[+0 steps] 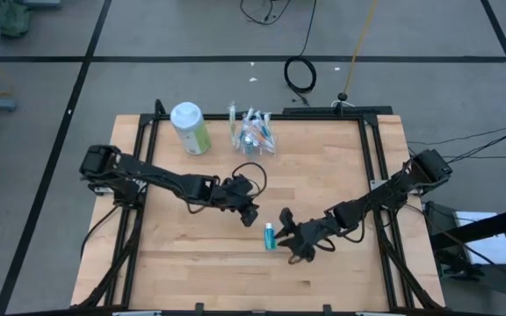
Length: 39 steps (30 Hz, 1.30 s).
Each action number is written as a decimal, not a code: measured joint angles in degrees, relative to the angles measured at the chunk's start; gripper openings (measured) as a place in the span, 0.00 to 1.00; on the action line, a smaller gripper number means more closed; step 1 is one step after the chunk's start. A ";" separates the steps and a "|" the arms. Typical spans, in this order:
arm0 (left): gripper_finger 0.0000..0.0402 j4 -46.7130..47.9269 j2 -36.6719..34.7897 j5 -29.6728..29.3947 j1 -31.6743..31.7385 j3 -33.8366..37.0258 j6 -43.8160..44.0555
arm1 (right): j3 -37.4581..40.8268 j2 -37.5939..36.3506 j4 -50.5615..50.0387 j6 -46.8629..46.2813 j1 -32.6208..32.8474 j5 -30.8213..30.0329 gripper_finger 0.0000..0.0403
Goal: Pick & Place toothbrushing station
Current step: Put the blue mouthwash into the transparent organizer
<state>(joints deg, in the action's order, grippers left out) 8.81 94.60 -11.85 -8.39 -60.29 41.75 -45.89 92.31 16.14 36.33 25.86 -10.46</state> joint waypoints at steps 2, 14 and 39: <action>0.45 -0.08 2.10 1.06 0.12 0.02 2.89 | 0.00 0.00 0.40 -10.12 -0.10 -0.37 0.30; 0.45 -3.08 10.93 15.74 -0.76 0.03 -14.60 | -0.08 4.13 -0.45 -49.79 -0.34 -1.16 0.38; 0.45 -13.63 13.23 11.35 -2.45 0.02 -81.70 | 6.19 12.08 13.05 -56.83 -4.75 -5.44 0.35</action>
<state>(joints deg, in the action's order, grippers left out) -4.82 107.83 -0.50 -10.84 -60.27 -39.95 -39.70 104.40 29.19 -20.50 21.11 -15.90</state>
